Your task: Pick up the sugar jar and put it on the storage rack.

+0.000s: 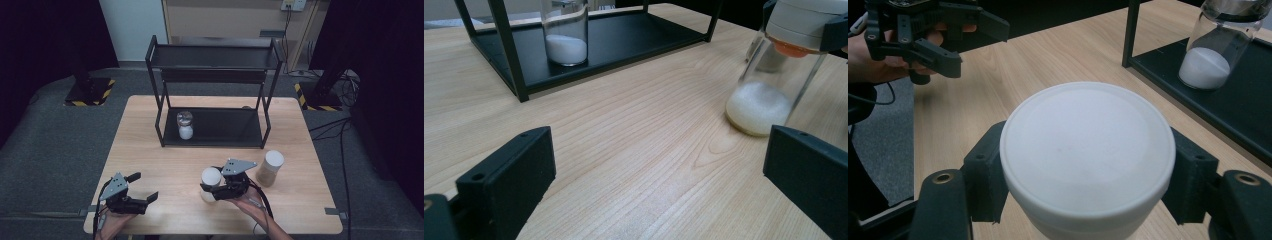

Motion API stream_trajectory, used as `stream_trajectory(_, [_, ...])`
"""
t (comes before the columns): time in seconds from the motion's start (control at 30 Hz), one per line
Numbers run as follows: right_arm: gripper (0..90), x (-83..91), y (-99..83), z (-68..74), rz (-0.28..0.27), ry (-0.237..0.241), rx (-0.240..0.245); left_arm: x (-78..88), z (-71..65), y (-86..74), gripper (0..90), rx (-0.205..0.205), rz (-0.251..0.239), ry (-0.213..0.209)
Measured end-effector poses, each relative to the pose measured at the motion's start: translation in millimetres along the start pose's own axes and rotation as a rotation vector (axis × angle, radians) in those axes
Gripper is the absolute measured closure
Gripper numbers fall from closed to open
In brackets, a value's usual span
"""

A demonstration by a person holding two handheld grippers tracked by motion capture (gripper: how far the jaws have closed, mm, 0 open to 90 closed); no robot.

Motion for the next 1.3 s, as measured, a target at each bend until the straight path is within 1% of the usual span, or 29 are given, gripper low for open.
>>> stream_trajectory(0.17, [32.6,2.2,4.8,-4.1,-0.005,-0.011,-0.012,-0.5,0.5,0.1,0.0,0.001,0.003,-0.005])
stream_trajectory(0.43, [32.6,6.5,25.6,-11.8,-0.006,-0.038,-0.016,-1.0,0.1,0.8,0.0,-0.004,0.009,-0.009])
stream_trajectory(0.53, [32.6,7.5,30.2,-14.4,-0.009,-0.047,-0.021,-1.1,0.0,0.9,0.0,-0.004,0.009,-0.009])
stream_trajectory(0.63, [32.6,8.0,39.3,-17.3,-0.005,-0.071,-0.022,-0.9,-0.2,0.9,0.0,-0.006,0.010,-0.010])
stream_trajectory(0.7, [32.6,8.0,42.0,-18.0,-0.003,-0.077,-0.022,-0.9,-0.3,0.9,0.0,-0.006,0.010,-0.009])
stream_trajectory(0.73, [32.6,8.1,46.9,-19.9,-0.002,-0.091,-0.022,-0.9,-0.3,1.0,0.0,-0.006,0.011,-0.009])
stream_trajectory(0.93, [32.7,7.8,59.4,-26.7,-0.011,-0.122,-0.033,-1.1,-0.8,1.8,0.0,-0.013,0.017,-0.011])
stream_trajectory(1.1, [32.7,5.1,71.2,-33.7,-0.018,-0.155,-0.040,-1.1,-0.9,2.0,0.0,-0.015,0.019,-0.011])
stream_trajectory(1.3, [32.8,-0.3,83.0,-43.4,-0.023,-0.189,-0.060,-1.2,-0.9,2.0,0.0,-0.015,0.020,-0.013])
Point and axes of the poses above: each handheld gripper's, and its own axes: x roughly backward along the jaws, y roughly out of its top, z roughly to its left, the point moved 2 cm from there along -x, roughly forward along the jaws, and after that the axes turned 1 degree about -x, right-handed, at the moved point
